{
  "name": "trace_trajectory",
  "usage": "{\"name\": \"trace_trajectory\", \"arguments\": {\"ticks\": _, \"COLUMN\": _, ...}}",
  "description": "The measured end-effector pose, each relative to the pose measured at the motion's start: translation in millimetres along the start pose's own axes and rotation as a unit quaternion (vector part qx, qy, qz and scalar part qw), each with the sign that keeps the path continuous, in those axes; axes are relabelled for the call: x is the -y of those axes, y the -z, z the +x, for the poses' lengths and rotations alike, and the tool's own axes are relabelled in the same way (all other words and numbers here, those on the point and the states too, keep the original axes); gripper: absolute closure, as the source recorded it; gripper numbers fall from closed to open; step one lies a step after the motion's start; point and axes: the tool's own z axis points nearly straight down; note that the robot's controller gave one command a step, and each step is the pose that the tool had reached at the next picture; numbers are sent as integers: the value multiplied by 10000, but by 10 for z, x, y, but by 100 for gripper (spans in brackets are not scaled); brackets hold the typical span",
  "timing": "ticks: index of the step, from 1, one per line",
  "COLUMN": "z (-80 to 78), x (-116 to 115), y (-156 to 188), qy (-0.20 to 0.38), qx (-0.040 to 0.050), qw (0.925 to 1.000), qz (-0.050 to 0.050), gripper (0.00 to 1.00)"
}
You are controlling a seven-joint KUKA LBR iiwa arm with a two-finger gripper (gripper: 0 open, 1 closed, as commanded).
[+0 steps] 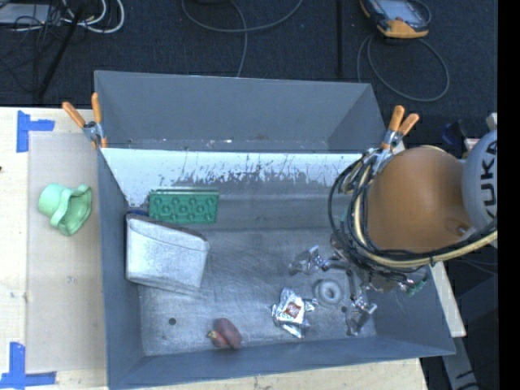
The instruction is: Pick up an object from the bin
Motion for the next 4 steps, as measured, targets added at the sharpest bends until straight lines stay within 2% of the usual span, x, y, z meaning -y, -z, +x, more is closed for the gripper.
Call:
{"name": "trace_trajectory", "arguments": {"ticks": 1, "z": -178, "x": -38, "y": -1031, "qy": 994, "qx": 58, "qw": 9950, "qz": 40, "gripper": 0}}
{"name": "trace_trajectory", "arguments": {"ticks": 2, "z": -173, "x": -47, "y": -1007, "qy": 999, "qx": 35, "qw": 9950, "qz": 26, "gripper": 100}}
{"name": "trace_trajectory", "arguments": {"ticks": 3, "z": -94, "x": 64, "y": 19, "qy": 568, "qx": 25, "qw": 9984, "qz": 25, "gripper": 100}}
{"name": "trace_trajectory", "arguments": {"ticks": 4, "z": -122, "x": 159, "y": 774, "qy": 794, "qx": 31, "qw": 9968, "qz": 33, "gripper": 100}}
